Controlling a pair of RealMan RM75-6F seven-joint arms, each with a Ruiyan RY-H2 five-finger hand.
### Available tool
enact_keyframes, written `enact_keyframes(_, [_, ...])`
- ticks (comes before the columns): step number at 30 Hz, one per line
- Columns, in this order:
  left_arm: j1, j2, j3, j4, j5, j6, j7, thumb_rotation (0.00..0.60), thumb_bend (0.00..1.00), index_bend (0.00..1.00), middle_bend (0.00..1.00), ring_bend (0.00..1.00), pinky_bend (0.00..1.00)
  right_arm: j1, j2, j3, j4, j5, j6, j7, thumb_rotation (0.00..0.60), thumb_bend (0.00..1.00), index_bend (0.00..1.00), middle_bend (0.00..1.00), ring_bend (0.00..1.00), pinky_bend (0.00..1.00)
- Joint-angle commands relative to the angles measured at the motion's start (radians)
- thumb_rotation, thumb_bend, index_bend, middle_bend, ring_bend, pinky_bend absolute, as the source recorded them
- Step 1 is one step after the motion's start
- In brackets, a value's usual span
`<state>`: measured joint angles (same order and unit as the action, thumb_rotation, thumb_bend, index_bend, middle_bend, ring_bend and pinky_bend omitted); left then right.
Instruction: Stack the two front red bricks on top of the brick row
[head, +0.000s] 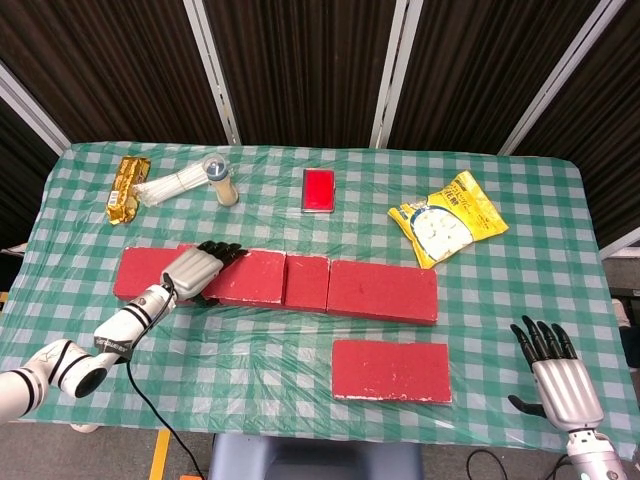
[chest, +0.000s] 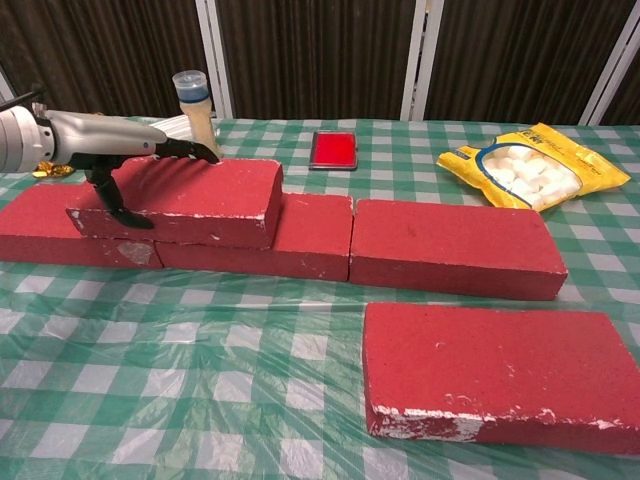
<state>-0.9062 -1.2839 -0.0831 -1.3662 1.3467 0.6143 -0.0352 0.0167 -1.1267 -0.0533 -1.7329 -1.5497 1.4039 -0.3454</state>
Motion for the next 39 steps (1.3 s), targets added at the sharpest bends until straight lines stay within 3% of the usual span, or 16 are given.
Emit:
enact_keyframes(1, [-0.001,-0.001,-0.001,0.001,-0.004,-0.002,-0.003,0.600,0.54,0.38,0.90,0.83,0.87,0.000,0.001,-0.001,0.000,0.000,-0.001,0.001,0.560,0.18,0.00,0.00,0.00,0.00])
enact_keyframes(7, [-0.004,-0.004,0.000,0.008,-0.008,-0.004,-0.005,0.600,0.54,0.38,0.90,0.83,0.87,0.000,0.002,-0.001,0.001,0.000,0.002,0.003,0.559,0.17,0.00,0.00,0.00,0.00])
enact_keyframes(21, [-0.004,-0.007,0.011,0.027,-0.002,-0.004,-0.026,0.600,0.47,0.16,0.81,0.74,0.77,0.002,-0.001,-0.001,0.000,0.006,-0.001,-0.004,0.560,0.18,0.00,0.00,0.00,0.00])
enact_keyframes(25, [-0.002,-0.007,0.011,0.022,-0.013,0.001,-0.010,0.600,0.43,0.06,0.69,0.66,0.73,0.002,-0.001,-0.001,-0.001,0.007,-0.001,-0.005,0.561,0.18,0.00,0.00,0.00,0.00])
enact_keyframes(29, [0.001,-0.005,0.011,0.016,-0.026,0.008,0.013,0.600,0.41,0.01,0.52,0.46,0.66,0.002,0.000,-0.002,-0.002,0.006,0.000,-0.004,0.559,0.18,0.00,0.00,0.00,0.00])
enact_keyframes(34, [0.002,0.001,0.014,0.001,-0.044,0.003,0.031,0.600,0.40,0.00,0.35,0.31,0.59,0.002,0.001,-0.001,-0.002,0.008,0.001,-0.004,0.559,0.18,0.00,0.00,0.00,0.00])
enact_keyframes(39, [0.003,0.006,0.018,-0.014,-0.055,0.001,0.050,0.600,0.39,0.00,0.20,0.15,0.44,0.002,0.001,-0.003,-0.003,0.007,0.001,-0.004,0.559,0.18,0.00,0.00,0.00,0.00])
